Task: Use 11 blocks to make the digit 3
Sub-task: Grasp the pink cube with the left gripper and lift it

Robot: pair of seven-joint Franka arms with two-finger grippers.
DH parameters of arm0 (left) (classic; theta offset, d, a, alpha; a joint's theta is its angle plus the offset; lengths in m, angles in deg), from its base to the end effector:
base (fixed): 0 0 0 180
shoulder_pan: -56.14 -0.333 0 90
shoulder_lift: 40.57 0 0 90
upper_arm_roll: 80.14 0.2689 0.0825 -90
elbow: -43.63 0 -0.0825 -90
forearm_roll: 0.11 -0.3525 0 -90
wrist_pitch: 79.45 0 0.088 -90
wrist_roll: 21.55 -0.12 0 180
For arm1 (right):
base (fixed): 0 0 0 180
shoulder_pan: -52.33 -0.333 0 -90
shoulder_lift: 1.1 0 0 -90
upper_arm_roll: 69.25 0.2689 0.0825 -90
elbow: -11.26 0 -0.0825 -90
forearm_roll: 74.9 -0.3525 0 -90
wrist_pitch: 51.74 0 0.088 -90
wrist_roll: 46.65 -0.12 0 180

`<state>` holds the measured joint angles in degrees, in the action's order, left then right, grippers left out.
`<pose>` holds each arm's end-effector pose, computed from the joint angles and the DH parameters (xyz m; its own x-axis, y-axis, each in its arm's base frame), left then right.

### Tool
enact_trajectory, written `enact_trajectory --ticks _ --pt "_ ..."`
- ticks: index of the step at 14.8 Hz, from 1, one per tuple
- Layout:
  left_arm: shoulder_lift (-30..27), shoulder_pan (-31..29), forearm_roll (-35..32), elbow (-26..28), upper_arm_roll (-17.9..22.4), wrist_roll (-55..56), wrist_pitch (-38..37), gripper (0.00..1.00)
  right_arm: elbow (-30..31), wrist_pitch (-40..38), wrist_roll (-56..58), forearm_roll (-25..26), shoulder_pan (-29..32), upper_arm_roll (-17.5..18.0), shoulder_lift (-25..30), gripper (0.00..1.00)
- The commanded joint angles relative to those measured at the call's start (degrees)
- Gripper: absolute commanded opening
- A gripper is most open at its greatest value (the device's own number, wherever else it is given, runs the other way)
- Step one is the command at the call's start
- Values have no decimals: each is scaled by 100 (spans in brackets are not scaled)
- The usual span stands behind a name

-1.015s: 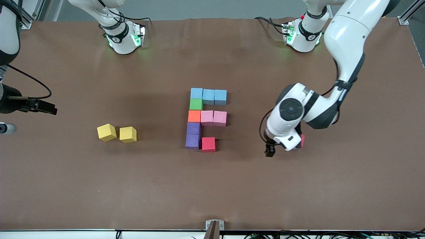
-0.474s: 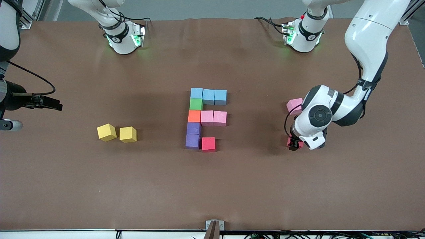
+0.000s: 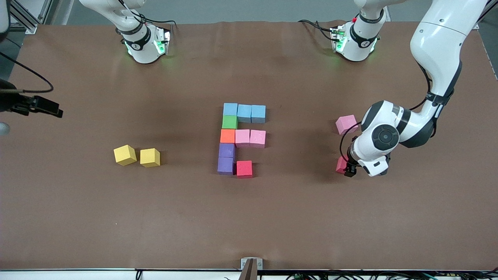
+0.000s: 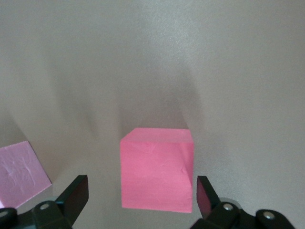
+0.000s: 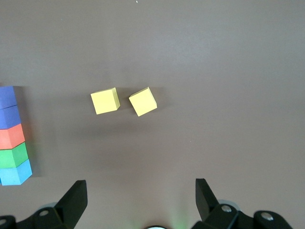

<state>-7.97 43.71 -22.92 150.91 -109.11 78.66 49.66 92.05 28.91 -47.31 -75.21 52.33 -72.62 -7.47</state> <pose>0.5613 -0.1463 0.2009 0.3211 0.9465 0.0333 0.9442 -0.3172 -0.0888 0.5328 -0.0290 0.5618 0.9911 -0.0694 -0.1132 -0.0696 -0.9976 0.0024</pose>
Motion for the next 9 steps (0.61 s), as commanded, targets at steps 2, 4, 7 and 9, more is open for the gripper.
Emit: enact_trajectory --ticks 2,4,7,9 --pt "-44 -102 -21 152 -30 -291 176 100 306 -67 190 -65 -43 -76 557 100" --pt "9 -128 -21 126 -30 -344 194 100 306 -76 207 14 -43 -67 680 100" --pt "141 -128 -21 82 -13 -423 377 100 297 -120 207 23 -43 -76 777 100" --pt "237 -128 -21 82 5 -432 501 100 297 -164 207 23 -26 -76 821 100"
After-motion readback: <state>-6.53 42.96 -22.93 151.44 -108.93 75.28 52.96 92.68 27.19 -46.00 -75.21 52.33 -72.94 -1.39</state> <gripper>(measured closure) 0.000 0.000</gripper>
